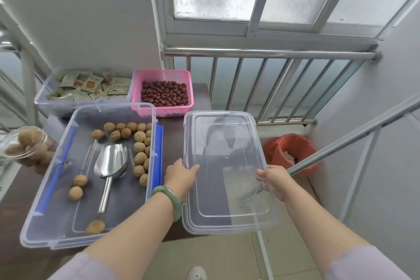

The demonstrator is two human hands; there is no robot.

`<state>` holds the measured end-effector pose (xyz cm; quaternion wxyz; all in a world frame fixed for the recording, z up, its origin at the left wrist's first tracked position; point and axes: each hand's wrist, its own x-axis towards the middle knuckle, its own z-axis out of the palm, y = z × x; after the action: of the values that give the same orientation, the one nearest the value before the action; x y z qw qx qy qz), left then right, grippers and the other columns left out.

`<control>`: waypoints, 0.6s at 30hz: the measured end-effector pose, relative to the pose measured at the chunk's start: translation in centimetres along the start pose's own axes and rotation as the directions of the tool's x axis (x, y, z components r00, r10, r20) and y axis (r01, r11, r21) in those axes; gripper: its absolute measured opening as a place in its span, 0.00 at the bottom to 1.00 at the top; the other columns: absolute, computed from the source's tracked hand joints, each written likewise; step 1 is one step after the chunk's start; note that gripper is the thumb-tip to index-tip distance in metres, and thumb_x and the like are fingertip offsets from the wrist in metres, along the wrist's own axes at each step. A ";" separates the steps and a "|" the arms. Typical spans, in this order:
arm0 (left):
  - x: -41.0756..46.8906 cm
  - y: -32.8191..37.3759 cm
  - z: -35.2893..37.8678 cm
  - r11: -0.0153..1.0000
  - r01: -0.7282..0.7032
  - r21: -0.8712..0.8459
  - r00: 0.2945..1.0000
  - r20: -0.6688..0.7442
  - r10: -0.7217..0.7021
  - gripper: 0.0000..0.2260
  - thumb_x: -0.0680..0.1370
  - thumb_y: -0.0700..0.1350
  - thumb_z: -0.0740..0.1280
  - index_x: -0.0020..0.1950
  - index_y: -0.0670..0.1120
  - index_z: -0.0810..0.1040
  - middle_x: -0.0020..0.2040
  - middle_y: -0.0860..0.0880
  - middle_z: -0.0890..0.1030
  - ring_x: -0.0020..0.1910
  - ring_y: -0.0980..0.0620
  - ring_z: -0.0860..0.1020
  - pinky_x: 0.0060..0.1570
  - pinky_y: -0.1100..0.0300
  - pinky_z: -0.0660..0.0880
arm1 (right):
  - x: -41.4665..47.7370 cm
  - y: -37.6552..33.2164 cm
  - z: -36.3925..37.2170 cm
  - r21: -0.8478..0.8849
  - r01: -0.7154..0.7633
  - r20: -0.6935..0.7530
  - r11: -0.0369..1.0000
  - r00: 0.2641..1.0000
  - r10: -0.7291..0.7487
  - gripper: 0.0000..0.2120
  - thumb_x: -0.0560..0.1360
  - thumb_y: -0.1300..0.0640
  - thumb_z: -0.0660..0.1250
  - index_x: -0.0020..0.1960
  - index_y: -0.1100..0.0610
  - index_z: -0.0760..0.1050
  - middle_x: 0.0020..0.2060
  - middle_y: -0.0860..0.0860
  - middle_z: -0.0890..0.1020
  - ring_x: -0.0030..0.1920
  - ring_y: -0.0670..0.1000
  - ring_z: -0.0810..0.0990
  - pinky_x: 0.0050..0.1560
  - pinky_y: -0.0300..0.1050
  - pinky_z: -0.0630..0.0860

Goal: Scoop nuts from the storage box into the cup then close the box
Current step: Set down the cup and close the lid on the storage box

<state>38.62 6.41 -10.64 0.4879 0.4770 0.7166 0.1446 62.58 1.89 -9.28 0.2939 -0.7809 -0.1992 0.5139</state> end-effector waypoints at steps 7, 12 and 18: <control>-1.6 2.7 -8.0 0.979 -0.199 -0.045 0.956 -0.230 0.184 0.29 0.71 0.56 0.69 0.68 0.44 0.71 0.64 0.42 0.75 0.62 0.42 0.74 0.63 0.48 0.72 | -4.4 -6.4 2.5 -0.020 0.220 0.116 0.975 0.970 -0.216 0.12 0.77 0.70 0.59 0.58 0.61 0.74 0.40 0.54 0.79 0.38 0.53 0.78 0.37 0.44 0.74; -2.1 0.7 -16.3 0.953 -0.296 -0.059 0.901 -0.347 0.258 0.15 0.73 0.50 0.71 0.57 0.46 0.79 0.51 0.46 0.82 0.50 0.45 0.80 0.54 0.49 0.77 | -6.7 -9.8 9.8 -0.188 0.344 0.076 0.920 0.939 -0.335 0.17 0.70 0.50 0.67 0.53 0.60 0.80 0.45 0.56 0.85 0.46 0.58 0.84 0.55 0.54 0.80; -2.0 -5.0 -24.4 0.966 -0.252 0.052 0.883 -0.397 0.252 0.21 0.72 0.54 0.70 0.61 0.44 0.78 0.53 0.45 0.82 0.54 0.45 0.79 0.57 0.48 0.75 | -10.3 -10.2 18.5 -0.560 0.399 0.092 0.726 0.901 -0.424 0.15 0.76 0.46 0.63 0.40 0.57 0.74 0.37 0.54 0.78 0.43 0.56 0.78 0.43 0.47 0.74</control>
<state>15.69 8.58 -1.13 0.3082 0.5260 0.7331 0.3015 41.44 7.96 -0.99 0.1593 -0.7792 -0.5041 0.3366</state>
